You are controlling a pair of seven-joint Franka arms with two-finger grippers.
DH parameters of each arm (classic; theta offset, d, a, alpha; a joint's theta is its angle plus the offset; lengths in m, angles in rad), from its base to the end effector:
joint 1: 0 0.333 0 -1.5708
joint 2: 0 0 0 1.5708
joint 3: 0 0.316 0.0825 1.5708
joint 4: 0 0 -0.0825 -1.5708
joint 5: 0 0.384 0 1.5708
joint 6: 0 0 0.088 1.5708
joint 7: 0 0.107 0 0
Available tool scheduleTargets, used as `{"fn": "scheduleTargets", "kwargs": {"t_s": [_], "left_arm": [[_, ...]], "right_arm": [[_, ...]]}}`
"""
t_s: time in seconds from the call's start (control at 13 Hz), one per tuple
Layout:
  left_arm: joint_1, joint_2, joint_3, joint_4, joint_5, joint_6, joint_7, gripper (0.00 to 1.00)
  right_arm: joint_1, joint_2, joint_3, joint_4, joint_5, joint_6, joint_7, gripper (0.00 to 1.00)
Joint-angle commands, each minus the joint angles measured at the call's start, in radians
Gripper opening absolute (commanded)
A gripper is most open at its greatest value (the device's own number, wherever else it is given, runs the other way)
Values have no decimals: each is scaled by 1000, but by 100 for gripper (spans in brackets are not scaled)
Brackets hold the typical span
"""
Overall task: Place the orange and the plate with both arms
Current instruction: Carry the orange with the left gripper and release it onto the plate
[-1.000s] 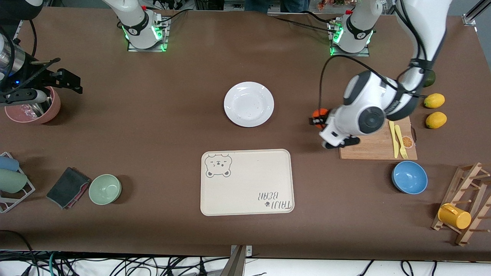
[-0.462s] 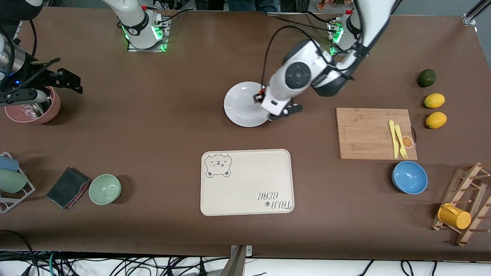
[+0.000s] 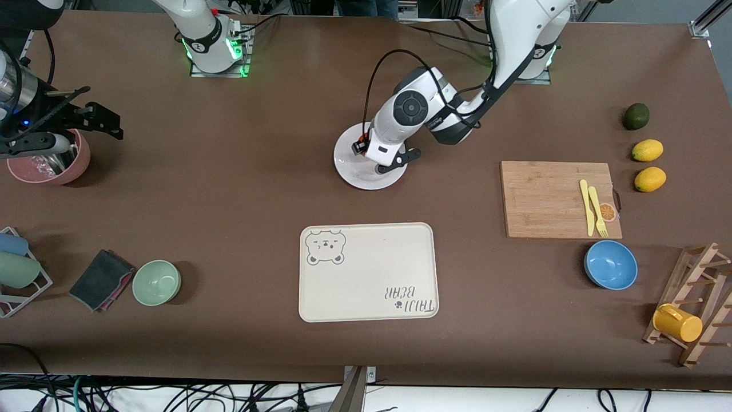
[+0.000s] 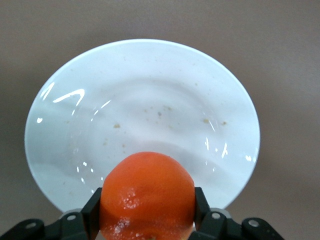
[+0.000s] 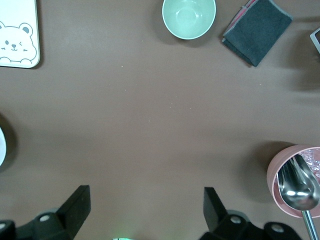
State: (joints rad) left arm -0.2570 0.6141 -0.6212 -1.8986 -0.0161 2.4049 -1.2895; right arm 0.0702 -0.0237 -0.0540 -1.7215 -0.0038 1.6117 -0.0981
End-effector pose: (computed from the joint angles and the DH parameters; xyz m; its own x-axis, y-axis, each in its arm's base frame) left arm 0.4199 -0.4724 0.2307 0.8272 0.4499 -0.3366 0.5010 -0.8618 0.0791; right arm 0.5448 0.0081 0.5699 0.9897 0.1143 -0.0859 0.1142 -0.9934 -0.0060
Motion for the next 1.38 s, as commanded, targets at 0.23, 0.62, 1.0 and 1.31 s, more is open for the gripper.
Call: {"fn": "scheduleTargets", "kwargs": {"t_s": [0.23,0.62,1.0,1.31], "left_arm": [[-15,55,26,29,82,14,-65,99],[4,27,21,113,76,-99,-82,100],[157,13,21,406,84,-628,175,100],[370,13,37,519,198,-829,588,100]], "right_arm": [[-3,7,3,26,11,-21,-5,100],[-3,8,2,26,11,-19,-6,100],[-3,8,2,26,10,-18,-6,100],[-3,7,3,26,11,-21,-6,100]]}}
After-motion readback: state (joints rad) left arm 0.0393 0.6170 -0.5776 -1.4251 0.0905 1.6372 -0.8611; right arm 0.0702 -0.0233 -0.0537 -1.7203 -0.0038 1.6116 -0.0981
